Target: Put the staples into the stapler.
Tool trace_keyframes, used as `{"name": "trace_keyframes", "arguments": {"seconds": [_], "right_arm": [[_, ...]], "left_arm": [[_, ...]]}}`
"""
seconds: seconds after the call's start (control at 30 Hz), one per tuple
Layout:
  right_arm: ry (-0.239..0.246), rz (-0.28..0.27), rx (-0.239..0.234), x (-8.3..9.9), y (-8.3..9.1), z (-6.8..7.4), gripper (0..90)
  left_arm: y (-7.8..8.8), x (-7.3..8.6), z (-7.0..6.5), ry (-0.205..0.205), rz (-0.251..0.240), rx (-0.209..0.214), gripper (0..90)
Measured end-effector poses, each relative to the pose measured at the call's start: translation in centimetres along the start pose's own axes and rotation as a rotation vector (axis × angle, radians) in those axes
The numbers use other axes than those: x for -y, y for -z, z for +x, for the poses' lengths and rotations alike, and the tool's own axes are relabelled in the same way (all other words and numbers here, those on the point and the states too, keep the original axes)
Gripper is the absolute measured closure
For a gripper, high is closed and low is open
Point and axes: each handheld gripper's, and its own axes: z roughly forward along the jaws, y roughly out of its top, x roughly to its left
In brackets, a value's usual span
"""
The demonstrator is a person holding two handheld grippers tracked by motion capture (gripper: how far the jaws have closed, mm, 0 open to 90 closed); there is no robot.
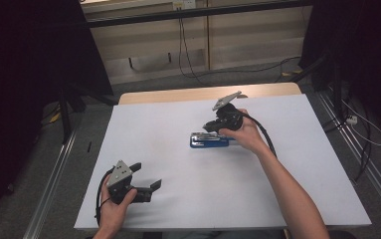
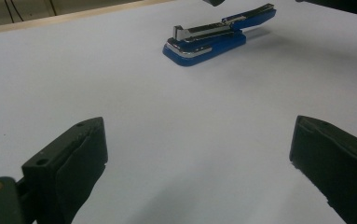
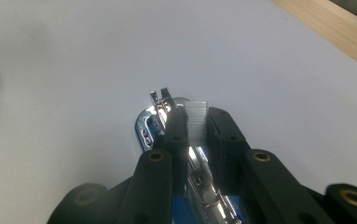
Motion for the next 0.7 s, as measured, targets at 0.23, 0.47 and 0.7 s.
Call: {"name": "trace_keyframes", "arguments": {"seconds": [0.23,0.47,0.7], "right_arm": [[-0.007,-0.032,-0.019,-0.4,-0.4,0.3,79.1],[0.013,-0.039,-0.044,-0.9,-1.1,0.5,79.1],[0.027,-0.028,-0.073,-1.5,-1.8,0.7,79.1]], "left_arm": [[-0.1,0.0,0.0,0.001,0.001,0.001,4.1],[-0.1,0.0,-0.1,-0.001,0.008,0.002,4.1],[-0.1,0.0,0.0,0.003,0.002,0.004,4.1]]}}
